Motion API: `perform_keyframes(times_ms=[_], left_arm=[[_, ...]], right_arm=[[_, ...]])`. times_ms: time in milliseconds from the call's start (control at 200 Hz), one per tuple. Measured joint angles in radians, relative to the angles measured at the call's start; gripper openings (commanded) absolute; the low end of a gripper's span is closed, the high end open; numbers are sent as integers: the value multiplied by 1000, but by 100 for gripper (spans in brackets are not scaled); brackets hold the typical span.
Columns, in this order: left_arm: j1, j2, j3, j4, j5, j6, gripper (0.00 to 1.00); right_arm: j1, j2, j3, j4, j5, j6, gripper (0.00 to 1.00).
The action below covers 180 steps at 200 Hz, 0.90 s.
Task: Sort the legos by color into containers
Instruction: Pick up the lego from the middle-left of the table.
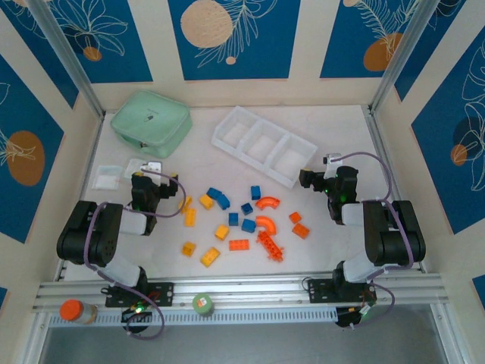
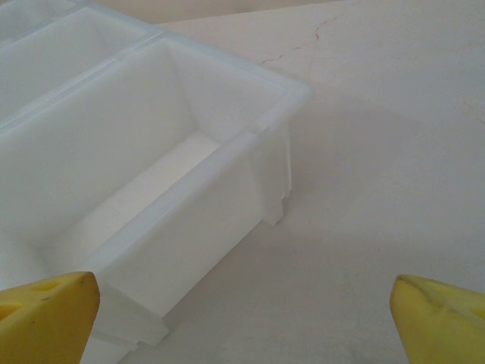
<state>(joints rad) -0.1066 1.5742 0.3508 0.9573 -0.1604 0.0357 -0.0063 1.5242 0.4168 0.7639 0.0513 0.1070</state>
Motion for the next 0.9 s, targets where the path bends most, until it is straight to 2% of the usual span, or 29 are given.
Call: perform_keyframes(times_ms=[195, 420, 605, 770, 900], left_arm=[[0, -29, -5, -3, -24, -3, 99], [0, -224, 0, -151, -57, -29, 99], [0, -360, 55, -366, -56, -101, 99], [0, -496, 105, -546, -42, -250, 99], [2, -566, 106, -638, -18, -377, 99]], right_arm=[[-2, -7, 0, -2, -6, 0, 99], [-2, -141, 3, -90, 2, 9, 99], [-16, -287, 49, -286, -2, 75, 99], [-25, -390, 163, -547, -6, 237, 99], [-40, -414, 191, -676, -58, 351, 99]])
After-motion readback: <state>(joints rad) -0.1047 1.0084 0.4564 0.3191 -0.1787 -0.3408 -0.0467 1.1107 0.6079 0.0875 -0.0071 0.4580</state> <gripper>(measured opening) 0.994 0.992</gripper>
